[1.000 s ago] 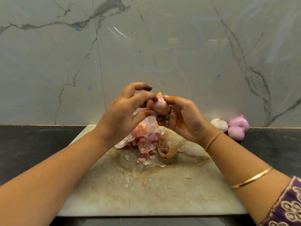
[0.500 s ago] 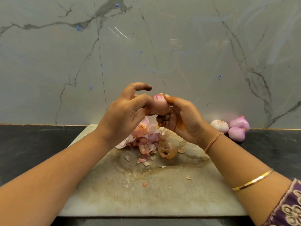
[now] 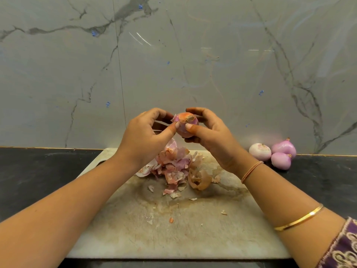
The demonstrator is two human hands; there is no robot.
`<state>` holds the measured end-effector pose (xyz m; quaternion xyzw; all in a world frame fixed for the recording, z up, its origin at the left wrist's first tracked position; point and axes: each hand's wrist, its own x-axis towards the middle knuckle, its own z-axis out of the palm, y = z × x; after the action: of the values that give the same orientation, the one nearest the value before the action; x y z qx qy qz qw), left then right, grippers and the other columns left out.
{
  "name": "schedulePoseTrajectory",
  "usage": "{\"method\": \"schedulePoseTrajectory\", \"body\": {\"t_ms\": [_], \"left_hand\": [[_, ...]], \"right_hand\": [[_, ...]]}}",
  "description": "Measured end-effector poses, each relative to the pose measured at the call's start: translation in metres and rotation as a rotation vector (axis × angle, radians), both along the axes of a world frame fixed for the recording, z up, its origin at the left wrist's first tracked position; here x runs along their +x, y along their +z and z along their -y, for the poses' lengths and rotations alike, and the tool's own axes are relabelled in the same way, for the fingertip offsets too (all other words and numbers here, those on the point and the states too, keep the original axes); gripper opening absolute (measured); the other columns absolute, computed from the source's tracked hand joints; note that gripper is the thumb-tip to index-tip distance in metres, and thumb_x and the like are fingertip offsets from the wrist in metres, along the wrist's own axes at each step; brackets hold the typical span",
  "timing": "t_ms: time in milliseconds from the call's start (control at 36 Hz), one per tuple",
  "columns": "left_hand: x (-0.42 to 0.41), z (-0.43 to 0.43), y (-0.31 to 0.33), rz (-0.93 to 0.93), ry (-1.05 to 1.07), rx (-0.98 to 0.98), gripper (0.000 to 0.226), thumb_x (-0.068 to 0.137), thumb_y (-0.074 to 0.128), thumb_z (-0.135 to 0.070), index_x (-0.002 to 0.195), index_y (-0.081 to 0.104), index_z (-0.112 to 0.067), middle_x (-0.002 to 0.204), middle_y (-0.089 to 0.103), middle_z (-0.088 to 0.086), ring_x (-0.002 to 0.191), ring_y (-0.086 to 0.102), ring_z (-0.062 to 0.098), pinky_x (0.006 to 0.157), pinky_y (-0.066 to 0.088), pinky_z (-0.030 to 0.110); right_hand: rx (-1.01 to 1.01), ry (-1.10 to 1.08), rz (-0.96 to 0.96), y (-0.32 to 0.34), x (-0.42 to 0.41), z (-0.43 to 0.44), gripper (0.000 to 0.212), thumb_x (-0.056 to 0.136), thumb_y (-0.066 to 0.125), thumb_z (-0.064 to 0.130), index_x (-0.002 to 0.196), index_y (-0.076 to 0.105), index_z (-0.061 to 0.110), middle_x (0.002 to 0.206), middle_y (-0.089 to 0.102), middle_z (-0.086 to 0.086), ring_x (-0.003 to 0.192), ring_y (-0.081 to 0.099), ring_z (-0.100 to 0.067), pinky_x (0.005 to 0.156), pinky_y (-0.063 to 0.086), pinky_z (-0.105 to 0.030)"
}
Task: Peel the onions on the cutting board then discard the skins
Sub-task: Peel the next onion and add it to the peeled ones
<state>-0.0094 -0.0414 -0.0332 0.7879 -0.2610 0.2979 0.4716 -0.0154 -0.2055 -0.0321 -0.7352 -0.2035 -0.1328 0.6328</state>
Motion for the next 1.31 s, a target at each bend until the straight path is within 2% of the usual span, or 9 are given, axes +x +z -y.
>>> {"method": "schedulePoseTrajectory", "body": {"t_ms": [139,333,528,667,806,917,972,1056,1306], "left_hand": [[-0.002,0.001,0.001,-0.009,0.017,-0.043,0.015,0.086,0.067,-0.021,0.082,0.057,-0.032,0.078,0.063,-0.015,0.073,0.063,0.001,0.063,0.051,0.009],[-0.004,0.002,0.001,-0.021,0.053,-0.062,0.021,0.085,0.067,-0.016,0.076,0.058,-0.033,0.075,0.064,-0.012,0.072,0.064,0.007,0.062,0.052,0.011],[-0.004,0.001,0.003,-0.019,0.144,-0.037,0.021,0.082,0.069,-0.015,0.07,0.059,-0.029,0.069,0.064,-0.005,0.066,0.062,0.012,0.057,0.049,0.016],[-0.002,-0.001,0.004,-0.065,0.187,-0.028,0.017,0.082,0.067,-0.015,0.07,0.06,-0.024,0.069,0.065,-0.003,0.067,0.063,0.015,0.059,0.05,0.021],[0.005,-0.007,0.003,-0.152,0.248,-0.068,0.014,0.083,0.064,-0.014,0.072,0.062,-0.021,0.072,0.068,-0.001,0.072,0.067,0.018,0.068,0.055,0.03],[0.005,-0.008,0.003,-0.161,0.166,-0.119,0.021,0.087,0.06,-0.01,0.077,0.061,-0.029,0.08,0.069,-0.003,0.073,0.069,0.017,0.075,0.058,0.038],[0.0,-0.005,0.004,-0.147,0.068,-0.165,0.022,0.089,0.059,-0.009,0.082,0.063,-0.029,0.082,0.069,-0.004,0.074,0.07,0.015,0.071,0.06,0.035],[-0.006,0.002,0.005,-0.143,-0.038,-0.219,0.014,0.089,0.063,-0.014,0.082,0.064,-0.026,0.08,0.068,-0.002,0.075,0.07,0.015,0.062,0.059,0.028],[-0.003,0.002,0.0,-0.082,0.032,-0.166,0.013,0.089,0.064,-0.016,0.079,0.061,-0.024,0.078,0.069,-0.005,0.069,0.07,0.006,0.068,0.059,0.029]], "right_hand": [[-0.018,-0.021,0.046,0.001,-0.002,-0.001,0.033,0.092,0.063,0.014,0.12,0.048,0.021,0.115,0.053,0.003,0.1,0.062,-0.018,0.08,0.058,-0.026],[-0.081,-0.029,0.094,0.001,-0.004,-0.001,0.037,0.089,0.066,0.015,0.119,0.045,0.022,0.11,0.051,0.009,0.095,0.063,-0.018,0.082,0.058,-0.027],[-0.142,-0.035,0.12,-0.001,-0.004,-0.002,0.038,0.089,0.067,0.016,0.12,0.046,0.022,0.118,0.052,0.0,0.099,0.064,-0.022,0.084,0.058,-0.033],[-0.034,0.052,0.037,0.0,-0.002,0.0,0.031,0.092,0.063,0.014,0.12,0.051,0.017,0.114,0.055,0.0,0.099,0.061,-0.022,0.072,0.056,-0.024],[0.107,0.152,-0.042,0.004,-0.003,0.002,0.033,0.077,0.055,0.026,0.11,0.058,0.021,0.107,0.061,-0.003,0.087,0.061,-0.018,0.067,0.051,-0.022],[0.048,0.101,-0.015,0.004,-0.003,0.001,0.038,0.077,0.056,0.027,0.115,0.055,0.021,0.112,0.058,-0.001,0.094,0.06,-0.017,0.069,0.05,-0.021],[0.0,0.065,0.005,0.003,-0.003,0.001,0.034,0.085,0.062,0.023,0.117,0.054,0.021,0.112,0.057,0.001,0.096,0.059,-0.017,0.07,0.052,-0.022],[-0.05,0.036,0.032,0.002,-0.004,0.002,0.028,0.095,0.058,0.012,0.121,0.052,0.019,0.11,0.056,0.004,0.098,0.06,-0.017,0.074,0.055,-0.023],[-0.036,0.042,0.019,0.002,-0.004,0.0,0.03,0.094,0.06,0.014,0.122,0.052,0.018,0.114,0.055,0.002,0.102,0.06,-0.019,0.076,0.055,-0.023]]}}
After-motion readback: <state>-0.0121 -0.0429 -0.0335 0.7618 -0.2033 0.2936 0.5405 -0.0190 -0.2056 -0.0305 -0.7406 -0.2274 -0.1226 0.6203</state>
